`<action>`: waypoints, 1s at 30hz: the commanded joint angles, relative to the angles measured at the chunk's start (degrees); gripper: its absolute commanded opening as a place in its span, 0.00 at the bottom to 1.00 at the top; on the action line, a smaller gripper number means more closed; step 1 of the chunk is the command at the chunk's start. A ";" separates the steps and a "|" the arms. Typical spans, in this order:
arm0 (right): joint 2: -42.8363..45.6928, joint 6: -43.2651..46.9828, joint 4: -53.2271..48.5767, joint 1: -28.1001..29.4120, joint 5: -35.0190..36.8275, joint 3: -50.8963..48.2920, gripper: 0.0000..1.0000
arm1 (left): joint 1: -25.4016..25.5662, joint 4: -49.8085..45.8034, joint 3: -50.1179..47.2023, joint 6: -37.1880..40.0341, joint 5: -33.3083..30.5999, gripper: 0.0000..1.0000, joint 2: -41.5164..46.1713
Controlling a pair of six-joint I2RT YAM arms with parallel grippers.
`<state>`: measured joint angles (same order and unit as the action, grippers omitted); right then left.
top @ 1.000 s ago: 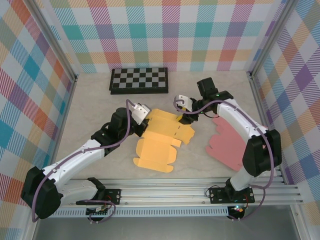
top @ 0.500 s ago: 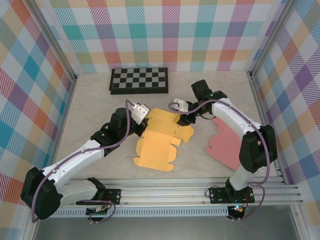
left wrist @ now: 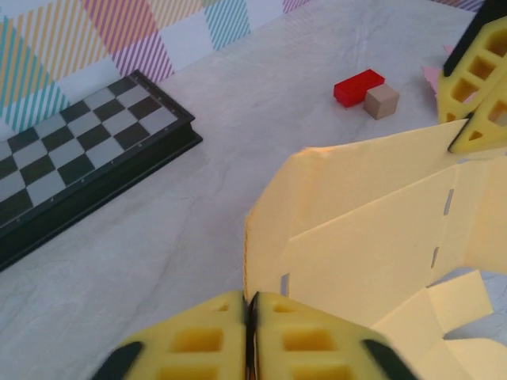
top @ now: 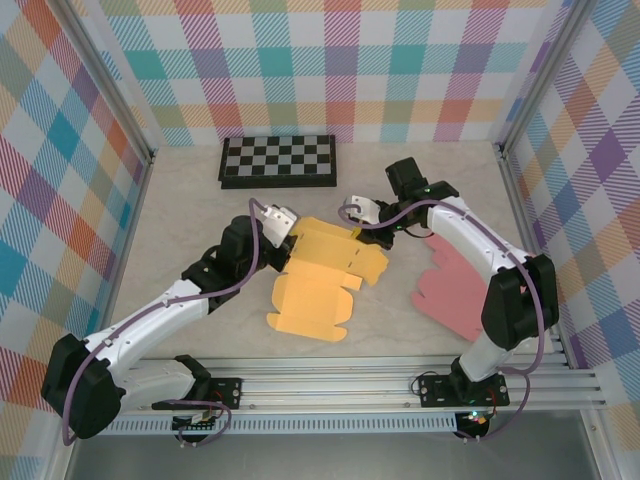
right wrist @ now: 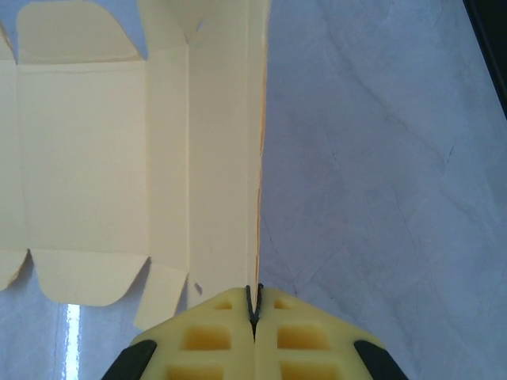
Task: Fold the paper box
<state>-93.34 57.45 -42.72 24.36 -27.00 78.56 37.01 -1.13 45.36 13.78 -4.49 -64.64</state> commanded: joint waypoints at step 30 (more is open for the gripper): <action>5.60 -2.41 17.03 4.47 18.49 -8.93 0.00 | -5.37 -35.42 39.85 -54.22 10.27 0.56 -30.31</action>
<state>-86.59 56.31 -23.59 29.19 -3.64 67.09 31.40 -33.80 83.33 -40.12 4.62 -93.45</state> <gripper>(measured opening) 0.049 0.562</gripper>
